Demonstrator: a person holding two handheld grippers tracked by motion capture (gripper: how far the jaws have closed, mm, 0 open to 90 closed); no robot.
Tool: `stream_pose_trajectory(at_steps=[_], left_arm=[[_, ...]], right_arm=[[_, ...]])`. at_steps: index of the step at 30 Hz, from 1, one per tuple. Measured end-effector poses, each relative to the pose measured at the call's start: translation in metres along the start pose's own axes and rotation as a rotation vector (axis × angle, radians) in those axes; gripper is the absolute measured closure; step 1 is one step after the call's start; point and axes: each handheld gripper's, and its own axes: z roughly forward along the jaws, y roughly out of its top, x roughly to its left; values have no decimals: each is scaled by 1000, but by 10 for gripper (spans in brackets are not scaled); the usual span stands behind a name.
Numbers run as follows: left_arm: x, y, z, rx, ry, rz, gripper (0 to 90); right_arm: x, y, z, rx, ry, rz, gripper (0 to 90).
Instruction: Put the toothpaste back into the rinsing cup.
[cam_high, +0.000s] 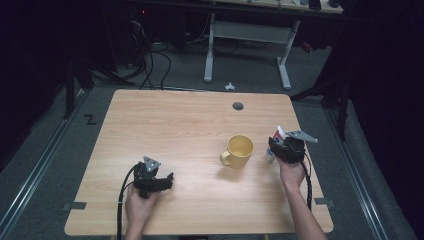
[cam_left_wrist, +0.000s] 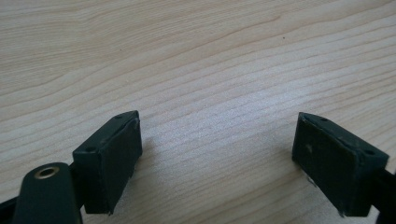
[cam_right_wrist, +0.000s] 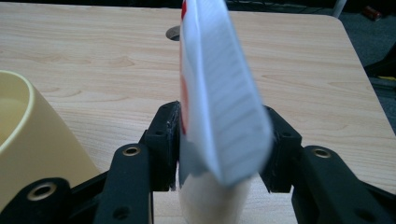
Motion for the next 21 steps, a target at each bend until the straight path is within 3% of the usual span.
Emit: stream_pose_trajectory(at_steps=[12, 21], left_arm=[[0, 0, 0, 0, 0, -1, 163], [0, 0, 0, 0, 0, 0, 162]], right_arm=[[0, -2, 9, 29, 7, 9, 563], [-1, -3, 12, 27, 21, -12, 612]])
